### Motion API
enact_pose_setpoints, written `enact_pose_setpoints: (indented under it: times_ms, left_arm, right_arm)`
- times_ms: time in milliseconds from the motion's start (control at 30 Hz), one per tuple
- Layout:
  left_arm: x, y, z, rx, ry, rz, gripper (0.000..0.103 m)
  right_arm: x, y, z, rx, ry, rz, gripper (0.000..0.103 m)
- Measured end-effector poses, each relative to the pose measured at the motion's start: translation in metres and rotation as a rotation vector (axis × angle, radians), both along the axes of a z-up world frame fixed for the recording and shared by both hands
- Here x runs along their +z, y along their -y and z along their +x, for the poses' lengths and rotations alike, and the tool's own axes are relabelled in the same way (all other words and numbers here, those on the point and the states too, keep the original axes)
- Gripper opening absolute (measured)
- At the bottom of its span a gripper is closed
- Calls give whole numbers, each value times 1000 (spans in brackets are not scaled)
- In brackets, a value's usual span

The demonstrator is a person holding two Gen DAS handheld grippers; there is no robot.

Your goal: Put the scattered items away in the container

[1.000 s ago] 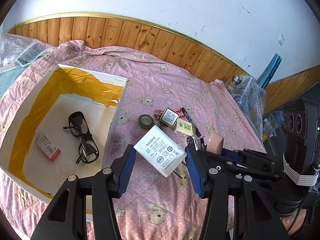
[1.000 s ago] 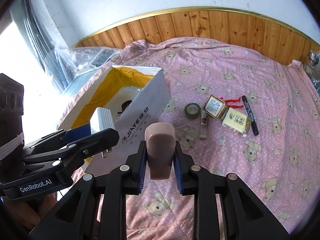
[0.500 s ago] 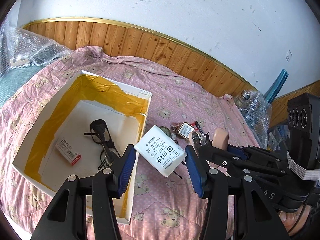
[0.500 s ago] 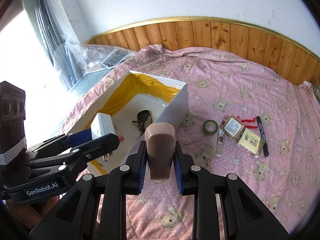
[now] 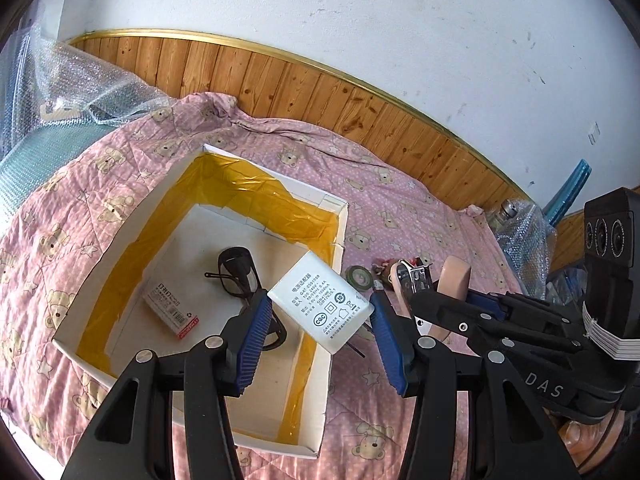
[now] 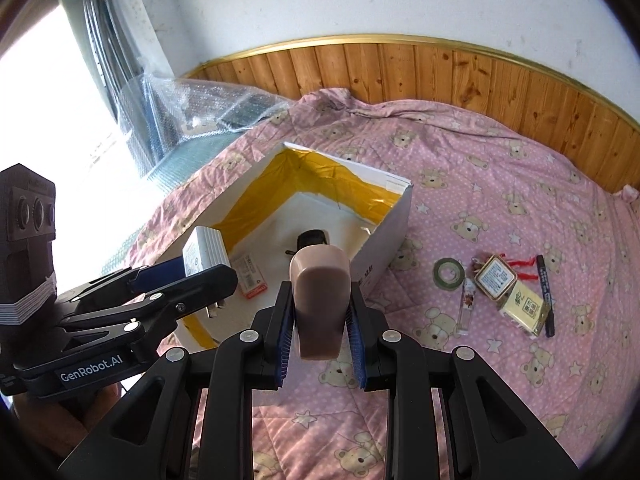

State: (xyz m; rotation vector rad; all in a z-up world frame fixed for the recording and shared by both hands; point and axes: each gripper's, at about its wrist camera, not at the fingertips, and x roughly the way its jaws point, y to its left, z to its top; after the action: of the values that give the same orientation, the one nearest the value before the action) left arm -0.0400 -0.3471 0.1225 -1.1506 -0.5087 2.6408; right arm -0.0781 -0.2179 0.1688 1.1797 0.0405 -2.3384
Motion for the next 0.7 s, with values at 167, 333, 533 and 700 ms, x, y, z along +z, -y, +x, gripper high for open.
enact_pose_setpoints:
  times_ms: [167,333,533,700]
  left_arm:
    - [-4,14,-4,26,10,3,52]
    - [-11,27,-9,49,28,6,52]
    - [-19,37,-16,65,48,10,52]
    - [-23,43,-26,75,59,11,52]
  right_arm:
    - [2,15,-9,23,-3,9,26]
    - [0,31,-18,48,2,14,26]
    - [-4,47,-28,76,9,16,26]
    - [-8,56,-40,91,18,20,26]
